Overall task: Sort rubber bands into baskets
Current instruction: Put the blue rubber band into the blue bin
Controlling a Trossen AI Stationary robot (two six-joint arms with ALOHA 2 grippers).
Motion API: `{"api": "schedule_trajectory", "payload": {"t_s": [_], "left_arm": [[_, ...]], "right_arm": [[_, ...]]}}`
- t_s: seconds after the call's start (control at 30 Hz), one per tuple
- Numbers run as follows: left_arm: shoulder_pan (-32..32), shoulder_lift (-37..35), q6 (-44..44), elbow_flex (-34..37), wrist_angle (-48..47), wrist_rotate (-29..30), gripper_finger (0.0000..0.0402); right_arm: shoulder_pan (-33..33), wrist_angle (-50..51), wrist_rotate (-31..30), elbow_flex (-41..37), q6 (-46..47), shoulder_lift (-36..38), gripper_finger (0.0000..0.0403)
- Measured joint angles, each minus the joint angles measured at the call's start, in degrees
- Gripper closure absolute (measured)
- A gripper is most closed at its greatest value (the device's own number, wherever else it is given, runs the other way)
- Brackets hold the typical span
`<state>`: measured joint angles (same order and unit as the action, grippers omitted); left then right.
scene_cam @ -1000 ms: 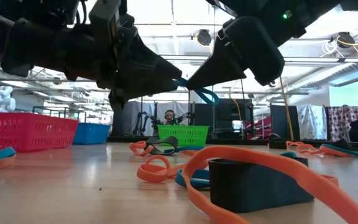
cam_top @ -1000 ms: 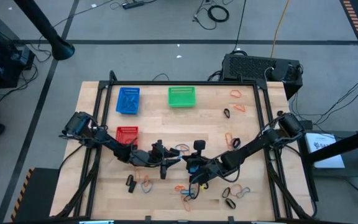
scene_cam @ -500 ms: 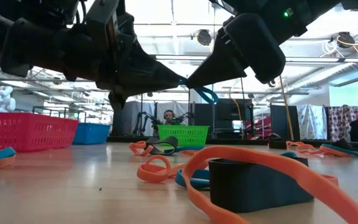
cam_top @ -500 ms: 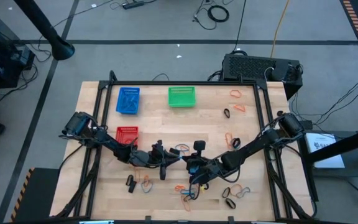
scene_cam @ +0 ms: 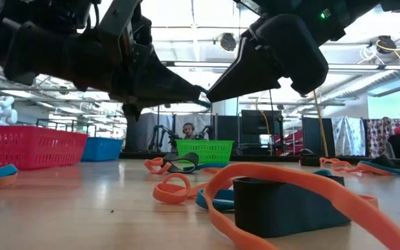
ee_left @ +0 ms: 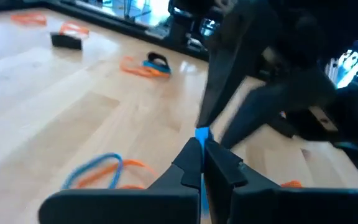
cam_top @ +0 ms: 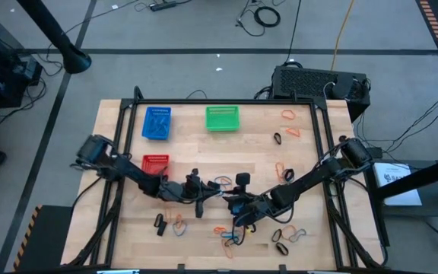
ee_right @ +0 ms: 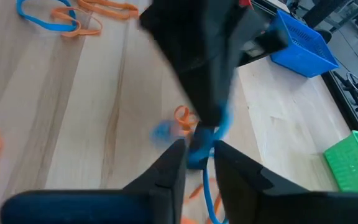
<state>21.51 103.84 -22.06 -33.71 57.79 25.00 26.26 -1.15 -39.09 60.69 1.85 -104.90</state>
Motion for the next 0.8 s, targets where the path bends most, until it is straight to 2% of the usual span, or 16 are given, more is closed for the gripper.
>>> {"api": "schedule_trajectory", "payload": {"t_s": [0.1,0.27,0.5,0.67,0.8], "left_arm": [[-2.1,-5.4,1.5,-0.1,-6.8,-2.3,0.0398],[-7.6,-19.0,1.9,-0.1,-30.7,-1.7,0.0398],[-18.4,-37.0,1.8,-0.1,-63.4,10.0,0.0399],[-27.7,-43.9,1.4,-0.1,-79.0,11.6,0.0399],[-34.4,-45.1,1.5,0.0,-87.1,12.0,0.04]], "right_arm": [[0.1,1.6,0.0,0.0,0.0,0.0,0.029],[0.1,4.6,0.1,0.0,0.7,0.0,0.0248],[0.1,6.7,0.3,0.0,0.7,0.0,0.0227],[0.1,7.2,0.4,0.0,0.7,0.0,0.0227],[0.1,7.2,0.4,0.0,0.7,0.0,0.0227]]}}
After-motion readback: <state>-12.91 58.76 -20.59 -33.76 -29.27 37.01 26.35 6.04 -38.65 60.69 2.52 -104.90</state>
